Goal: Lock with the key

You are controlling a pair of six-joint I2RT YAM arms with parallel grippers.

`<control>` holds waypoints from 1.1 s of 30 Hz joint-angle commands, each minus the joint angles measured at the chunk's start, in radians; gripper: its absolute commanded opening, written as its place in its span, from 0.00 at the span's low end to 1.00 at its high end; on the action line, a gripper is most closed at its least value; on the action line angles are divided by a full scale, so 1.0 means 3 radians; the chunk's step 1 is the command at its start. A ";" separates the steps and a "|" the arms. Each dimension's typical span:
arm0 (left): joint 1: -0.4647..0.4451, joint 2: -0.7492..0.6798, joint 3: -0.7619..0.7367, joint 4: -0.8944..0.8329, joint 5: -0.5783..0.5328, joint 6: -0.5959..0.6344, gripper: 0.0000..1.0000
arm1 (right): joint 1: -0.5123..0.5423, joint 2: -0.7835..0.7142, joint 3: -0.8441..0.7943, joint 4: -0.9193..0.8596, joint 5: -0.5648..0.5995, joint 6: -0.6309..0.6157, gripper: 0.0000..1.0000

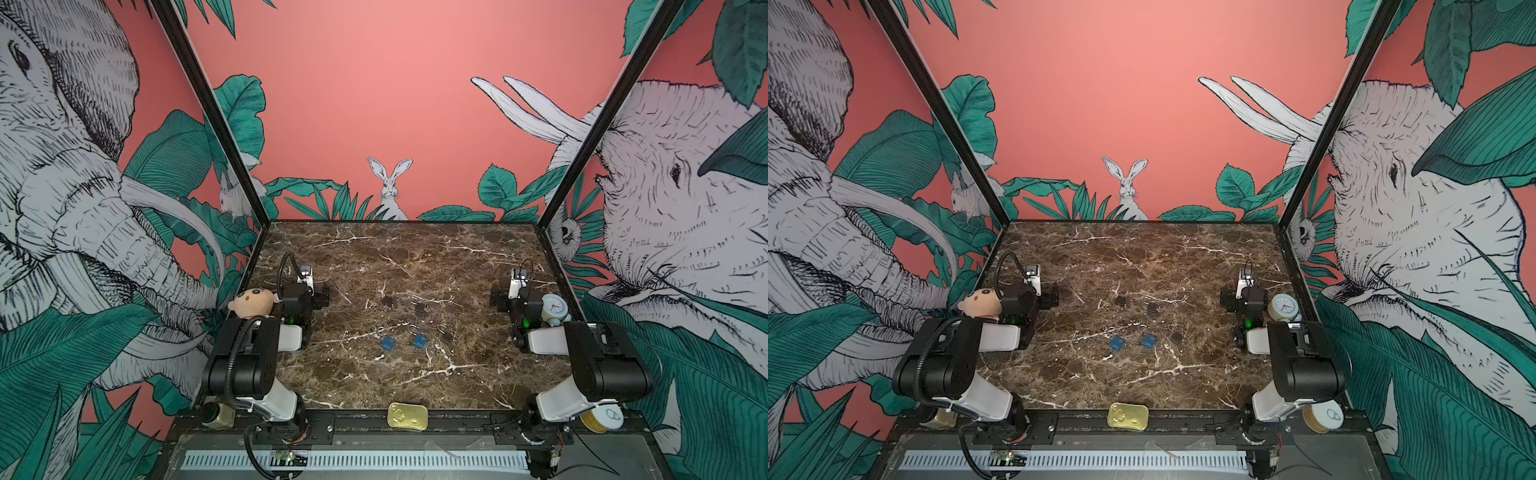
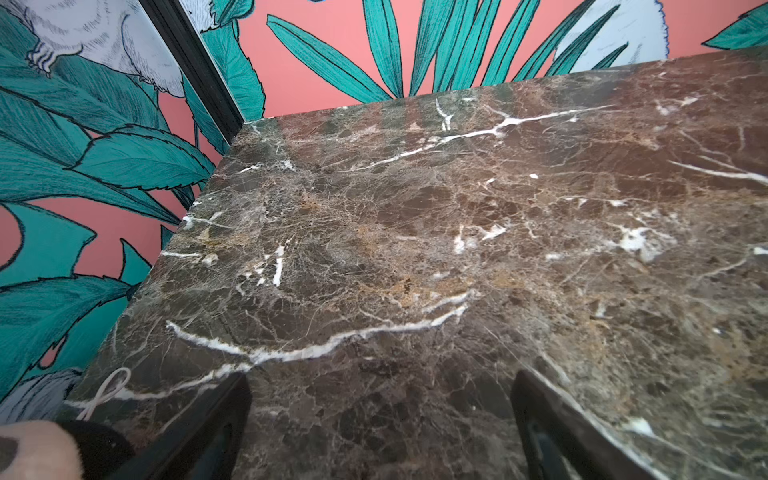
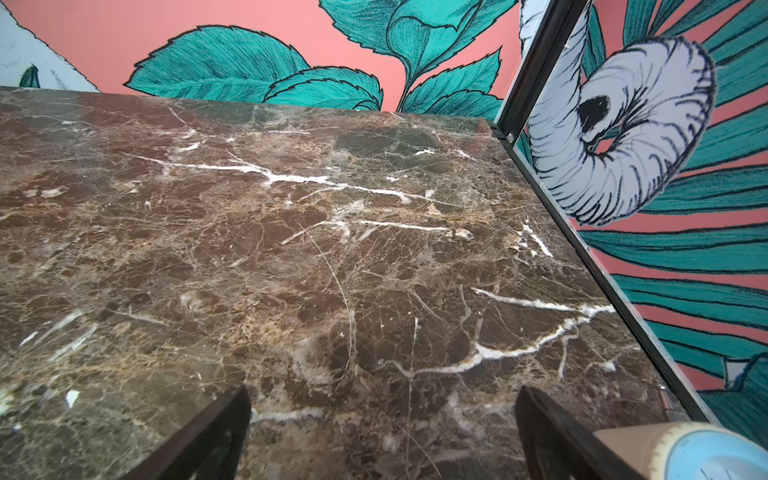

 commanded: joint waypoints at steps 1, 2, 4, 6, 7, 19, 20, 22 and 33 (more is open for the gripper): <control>-0.0009 -0.0041 -0.0001 0.0039 -0.0026 -0.0016 0.99 | 0.0009 -0.0019 0.0027 0.0073 0.0003 -0.0016 0.99; -0.0012 -0.0041 -0.0005 0.0041 -0.0024 -0.0015 0.99 | 0.0003 -0.0019 0.0022 0.0073 0.0003 -0.0015 0.99; -0.0009 -0.0041 -0.0004 0.0039 -0.0024 -0.0017 0.99 | 0.0002 -0.0019 0.0025 0.0075 0.0003 -0.0015 0.99; -0.0012 -0.0041 -0.0002 0.0041 -0.0024 -0.0018 0.99 | 0.0003 -0.0019 0.0026 0.0072 0.0005 -0.0014 0.99; -0.0011 -0.0041 -0.0005 0.0041 -0.0024 -0.0019 0.99 | 0.0002 -0.0022 0.0026 0.0072 0.0003 -0.0012 0.99; -0.0014 -0.0039 -0.0001 0.0038 -0.0027 -0.0020 0.99 | 0.0004 -0.0019 0.0032 0.0069 0.0003 -0.0011 0.99; -0.0012 -0.0041 0.0001 0.0036 -0.0028 -0.0016 0.99 | 0.0001 -0.0019 0.0029 0.0067 0.0006 -0.0016 0.99; -0.0013 -0.0041 0.0000 0.0034 -0.0028 -0.0019 0.99 | 0.0004 -0.0019 0.0029 0.0070 0.0003 -0.0014 0.99; -0.0012 -0.0038 0.0003 0.0035 -0.0024 -0.0015 0.94 | 0.0005 -0.0019 0.0037 0.0058 0.0008 -0.0015 0.99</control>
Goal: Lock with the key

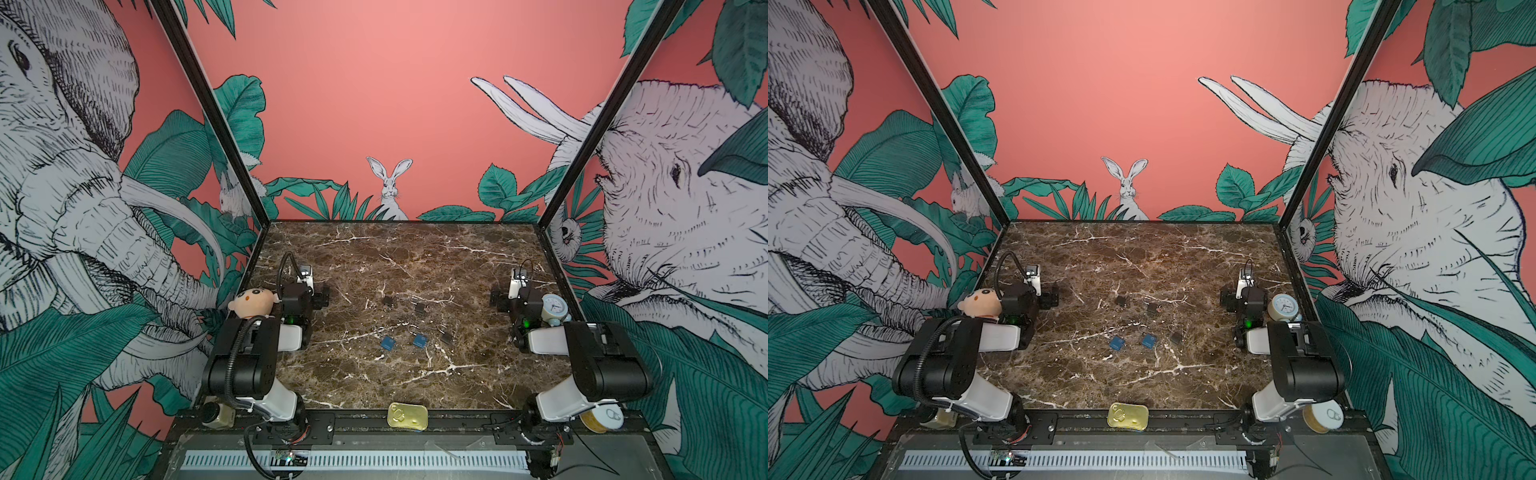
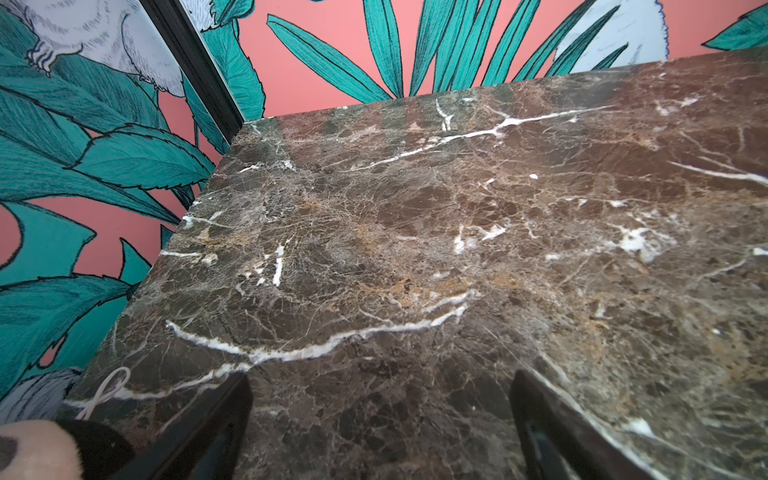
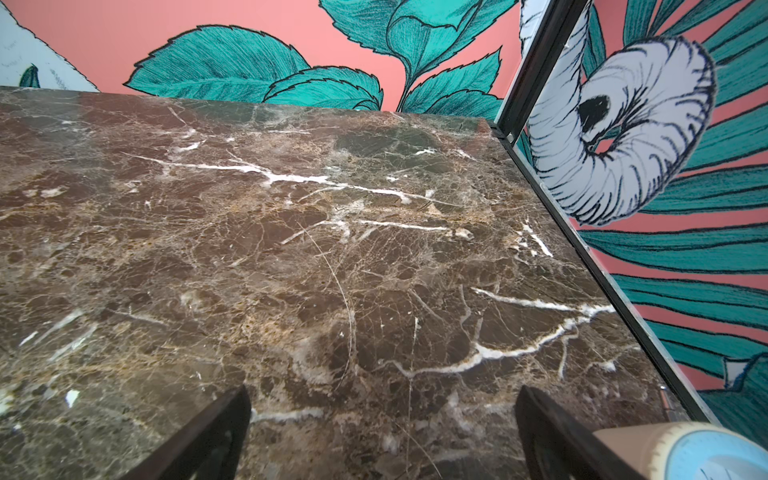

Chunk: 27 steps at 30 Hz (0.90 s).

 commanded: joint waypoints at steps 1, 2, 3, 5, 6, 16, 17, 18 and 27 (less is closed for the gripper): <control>-0.0009 -0.0036 0.0003 0.0037 -0.0023 -0.0018 0.92 | 0.0007 -0.0019 0.0036 0.0063 0.0008 -0.0014 0.99; -0.0014 -0.0040 -0.0001 0.0039 -0.0023 -0.0018 0.89 | 0.0004 -0.0019 0.0029 0.0063 0.0008 -0.0012 0.99; -0.0013 -0.0041 -0.0004 0.0041 -0.0024 -0.0016 0.87 | 0.0007 -0.0020 0.0033 0.0064 -0.0034 -0.0024 0.99; -0.0010 -0.0051 -0.0020 0.0098 -0.0081 -0.0032 0.77 | 0.0015 -0.0072 0.0046 -0.0006 0.0016 -0.0016 0.99; -0.0014 -0.0079 -0.0022 0.0139 -0.0252 -0.0080 0.71 | 0.0033 -0.0181 0.0092 -0.0202 0.0085 -0.0009 0.99; -0.0125 -0.1348 0.0443 -0.1872 -0.0441 -0.0676 0.54 | 0.0514 -0.1191 0.0877 -0.2355 0.0619 0.0380 0.86; -0.0160 -0.1423 0.0525 -0.2117 -0.0395 -0.0753 0.54 | 0.0595 -0.1225 0.0972 -0.2557 0.0599 0.0416 0.85; -0.0214 -0.1477 0.0602 -0.2315 -0.0341 -0.0817 0.55 | 0.0665 -0.1248 0.1043 -0.2710 0.0599 0.0427 0.84; -0.0809 -0.1575 0.1055 -0.3311 -0.0132 -0.1195 0.54 | 0.1476 -0.1073 0.1248 -0.3410 0.0375 0.0615 0.72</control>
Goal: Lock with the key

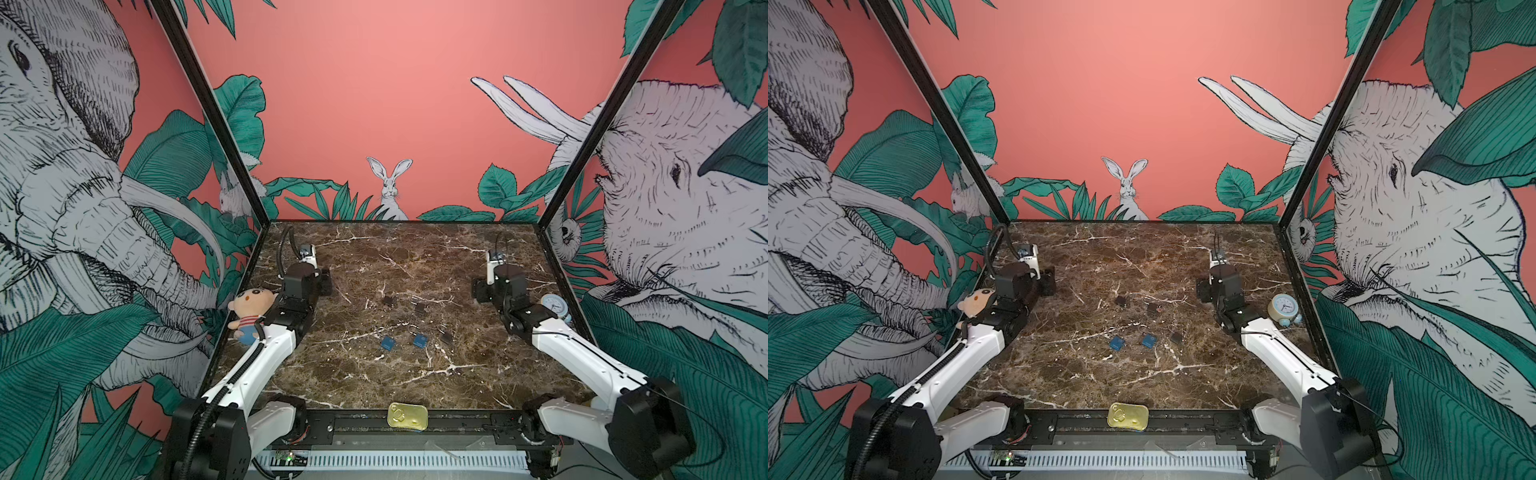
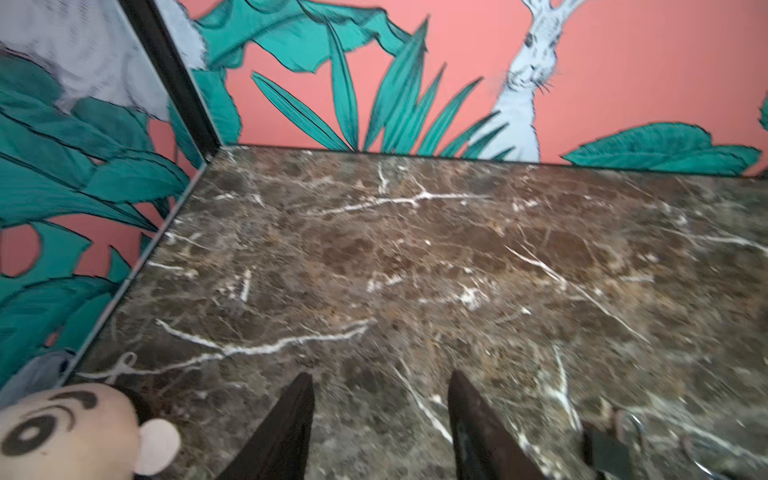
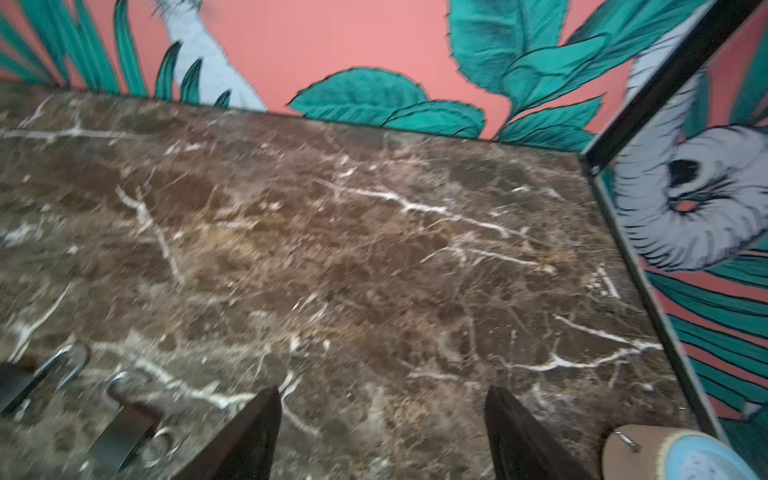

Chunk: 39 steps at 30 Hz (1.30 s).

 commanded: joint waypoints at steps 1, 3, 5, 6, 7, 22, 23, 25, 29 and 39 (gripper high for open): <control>-0.0159 -0.0030 0.0153 -0.0630 0.0134 -0.0258 0.54 | 0.0220 0.0176 0.0075 -0.0401 -0.0165 0.0135 0.70; -0.0214 -0.0043 0.0177 -0.0694 0.0241 -0.0302 0.54 | 0.0324 0.0283 0.0067 -0.0453 -0.0363 0.0144 0.67; -0.0242 -0.0060 0.0189 -0.0775 0.0358 -0.0346 0.54 | 0.0424 0.0372 0.0042 -0.0503 -0.0458 0.0194 0.63; -0.0250 -0.0072 0.0192 -0.0811 0.0394 -0.0355 0.54 | 0.0474 0.0414 0.0027 -0.0518 -0.0540 0.0208 0.61; -0.0262 -0.0084 0.0189 -0.0852 0.0415 -0.0356 0.54 | 0.0543 0.0462 0.0017 -0.0570 -0.0591 0.0197 0.60; -0.0279 -0.0102 0.0242 -0.0888 0.0472 -0.0372 0.54 | 0.0795 0.0572 -0.0216 -0.0626 -0.1091 0.0387 0.57; -0.0279 -0.0086 0.0247 -0.0886 0.0478 -0.0376 0.54 | 0.0801 0.0585 -0.0232 -0.0609 -0.1121 0.0402 0.58; -0.0284 -0.0064 0.0247 -0.0861 0.0480 -0.0381 0.54 | 0.0813 0.0632 -0.0238 -0.0588 -0.1136 0.0415 0.59; -0.0284 -0.0046 0.0249 -0.0837 0.0496 -0.0376 0.54 | 0.0831 0.0735 -0.0243 -0.0554 -0.1197 0.0429 0.60; -0.0284 -0.0060 0.0214 -0.0827 0.0464 -0.0371 0.54 | 0.0884 0.0856 -0.0233 -0.0572 -0.1248 0.0448 0.60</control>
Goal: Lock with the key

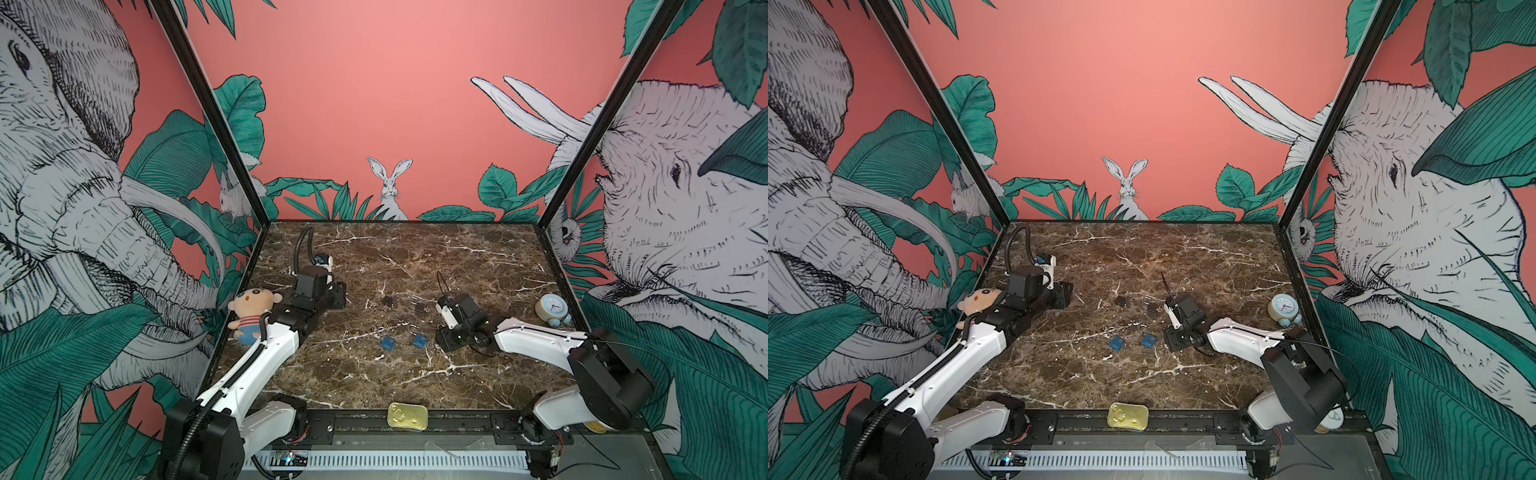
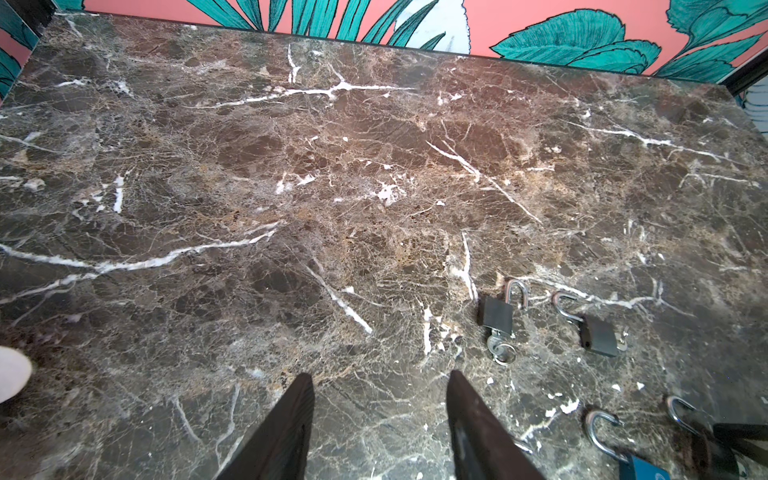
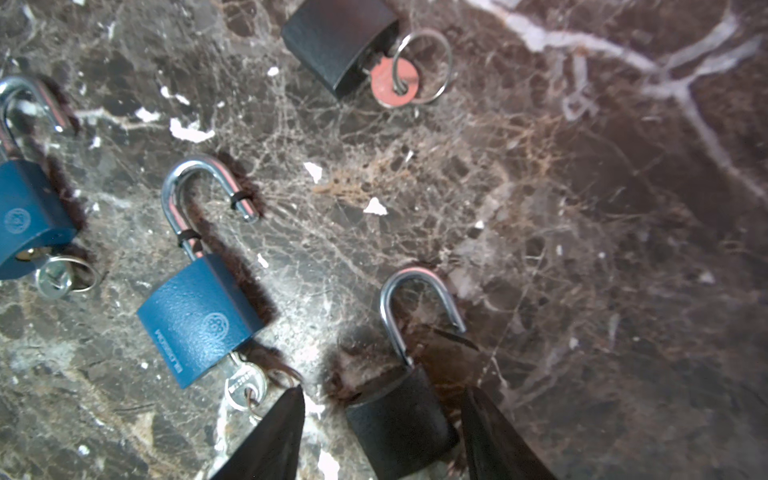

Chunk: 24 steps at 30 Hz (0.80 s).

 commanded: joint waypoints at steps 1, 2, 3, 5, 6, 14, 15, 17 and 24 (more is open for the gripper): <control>-0.0013 -0.0032 0.0039 0.0005 -0.0018 -0.0030 0.54 | 0.0057 -0.0024 -0.0009 0.0017 -0.0023 0.0047 0.60; -0.0013 -0.0033 0.0040 0.0005 -0.0019 -0.0025 0.54 | 0.0072 -0.0040 -0.0014 -0.0006 -0.0010 0.0061 0.60; -0.0013 -0.0030 0.0033 0.0005 -0.0021 -0.0025 0.54 | 0.0082 -0.0057 -0.0017 -0.0021 -0.0004 0.0072 0.60; -0.0013 -0.0026 0.0035 0.0005 -0.0023 -0.0024 0.54 | 0.0110 -0.0097 -0.0028 -0.0043 0.0017 0.0101 0.59; -0.0016 -0.0027 0.0028 0.0005 -0.0026 -0.0024 0.54 | 0.0121 -0.0105 -0.0031 -0.0061 0.0022 0.0106 0.58; -0.0013 -0.0011 0.0035 0.0010 -0.0015 -0.0029 0.54 | 0.0219 -0.0129 0.0015 -0.0210 0.0308 0.0123 0.54; -0.0013 -0.0010 0.0035 0.0015 -0.0013 -0.0035 0.54 | 0.0229 -0.0120 0.0033 -0.0233 0.0362 0.0122 0.53; -0.0013 -0.0009 0.0035 0.0021 -0.0014 -0.0033 0.54 | 0.0245 -0.0084 0.0076 -0.0275 0.0442 0.0113 0.51; -0.0014 -0.0013 0.0035 0.0010 -0.0018 -0.0016 0.54 | 0.0310 0.0032 0.0159 -0.0333 0.0619 0.0074 0.46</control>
